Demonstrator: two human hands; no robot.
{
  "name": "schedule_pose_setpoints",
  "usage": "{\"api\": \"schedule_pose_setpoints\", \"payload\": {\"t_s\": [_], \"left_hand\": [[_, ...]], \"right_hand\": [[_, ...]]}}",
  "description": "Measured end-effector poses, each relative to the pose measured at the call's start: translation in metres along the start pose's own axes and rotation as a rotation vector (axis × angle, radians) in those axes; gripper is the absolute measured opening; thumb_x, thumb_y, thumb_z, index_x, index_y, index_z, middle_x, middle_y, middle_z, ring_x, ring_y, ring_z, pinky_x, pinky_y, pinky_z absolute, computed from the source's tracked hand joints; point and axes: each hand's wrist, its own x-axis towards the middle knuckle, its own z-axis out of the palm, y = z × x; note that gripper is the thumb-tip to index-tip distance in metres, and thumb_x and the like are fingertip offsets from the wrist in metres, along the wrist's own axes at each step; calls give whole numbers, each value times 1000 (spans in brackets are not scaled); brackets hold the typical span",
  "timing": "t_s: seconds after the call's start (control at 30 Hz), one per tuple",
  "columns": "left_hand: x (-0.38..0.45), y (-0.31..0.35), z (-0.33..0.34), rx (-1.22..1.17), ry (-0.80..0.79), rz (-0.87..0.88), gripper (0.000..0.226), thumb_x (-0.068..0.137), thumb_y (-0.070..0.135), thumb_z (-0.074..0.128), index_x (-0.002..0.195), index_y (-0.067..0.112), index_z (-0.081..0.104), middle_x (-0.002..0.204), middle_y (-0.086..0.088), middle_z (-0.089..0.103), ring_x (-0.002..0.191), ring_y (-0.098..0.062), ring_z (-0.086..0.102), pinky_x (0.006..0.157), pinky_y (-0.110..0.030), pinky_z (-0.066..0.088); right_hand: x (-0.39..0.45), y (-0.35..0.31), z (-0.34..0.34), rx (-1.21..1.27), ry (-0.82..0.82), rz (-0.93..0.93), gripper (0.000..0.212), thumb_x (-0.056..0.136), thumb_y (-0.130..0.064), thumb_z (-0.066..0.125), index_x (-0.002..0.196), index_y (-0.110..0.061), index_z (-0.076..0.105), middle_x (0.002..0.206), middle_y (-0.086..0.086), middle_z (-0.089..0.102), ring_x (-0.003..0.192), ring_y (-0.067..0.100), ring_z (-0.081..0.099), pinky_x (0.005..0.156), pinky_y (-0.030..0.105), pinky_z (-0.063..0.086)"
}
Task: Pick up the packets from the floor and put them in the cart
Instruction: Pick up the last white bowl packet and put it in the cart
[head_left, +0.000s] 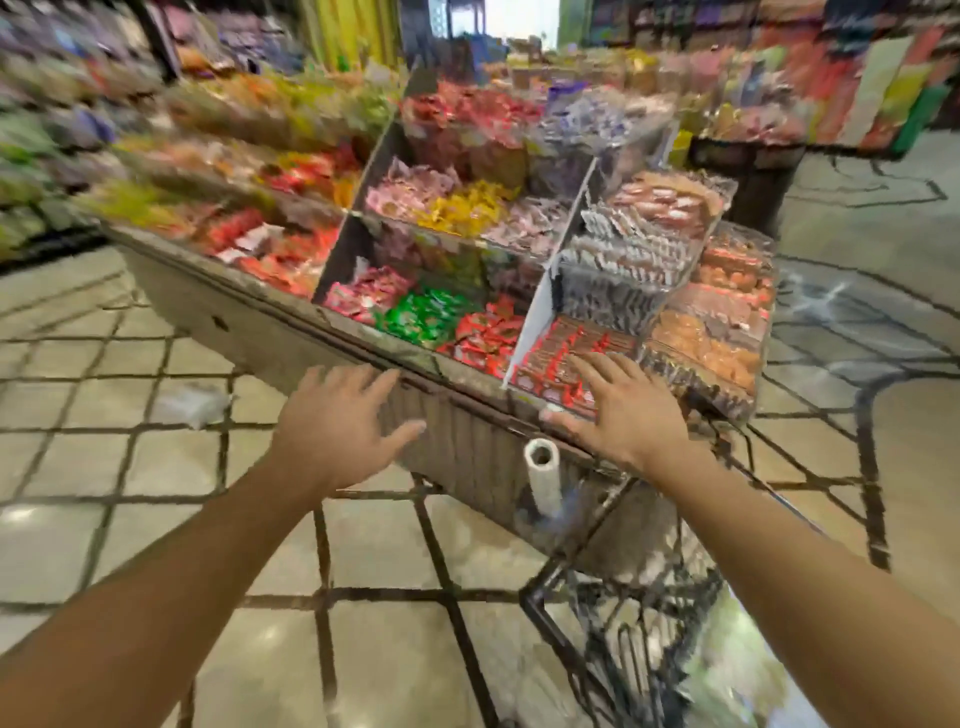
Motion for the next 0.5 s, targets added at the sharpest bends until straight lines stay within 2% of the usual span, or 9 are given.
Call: {"api": "schedule_pose_setpoints", "payload": {"t_s": [0.07, 0.13, 0.2, 0.27, 0.4, 0.5], "left_hand": [[-29, -68, -5, -35, 47, -130, 86, 85, 80, 27, 145, 24, 53, 144, -5, 60, 132, -29, 54, 109, -46, 39], [-58, -129, -5, -35, 59, -245, 80, 86, 79, 33, 142, 26, 54, 143, -4, 61, 131, -28, 55, 108, -48, 39], [-83, -185, -2, 20, 9, -368, 82, 88, 80, 30, 151, 29, 43, 150, -4, 55, 137, -28, 49, 111, -48, 36], [-106, -238, 5, 57, -13, -479, 82, 89, 78, 26, 155, 30, 37, 153, -5, 51, 140, -29, 45, 115, -49, 33], [-138, -335, 31, 105, -23, -631, 84, 89, 77, 22, 156, 28, 37, 154, -7, 50, 140, -30, 45, 114, -49, 33], [-135, -400, 52, 145, -55, -698, 85, 90, 78, 22, 156, 27, 37, 153, -7, 51, 140, -30, 45, 114, -51, 32]], "right_hand": [[33, -72, -11, -7, 25, -120, 98, 81, -91, 16, 160, -35, 31, 165, -4, 38, 152, 25, 32, 114, 49, 39], [62, -139, -16, -5, 44, -230, 89, 86, -86, 28, 161, -36, 31, 165, -4, 37, 152, 25, 33, 115, 48, 38], [90, -200, -17, 6, 56, -329, 86, 89, -83, 34, 161, -37, 28, 165, -3, 37, 152, 26, 33, 117, 48, 36], [117, -258, -15, 4, 56, -423, 86, 89, -83, 32, 162, -38, 24, 166, -1, 34, 152, 28, 32, 117, 49, 34], [173, -366, 3, 21, 44, -566, 83, 92, -81, 33, 162, -37, 21, 170, -3, 26, 155, 28, 24, 120, 54, 27], [221, -437, 25, 58, 51, -671, 82, 91, -80, 34, 161, -39, 21, 168, -3, 29, 155, 28, 24, 121, 55, 24]]}}
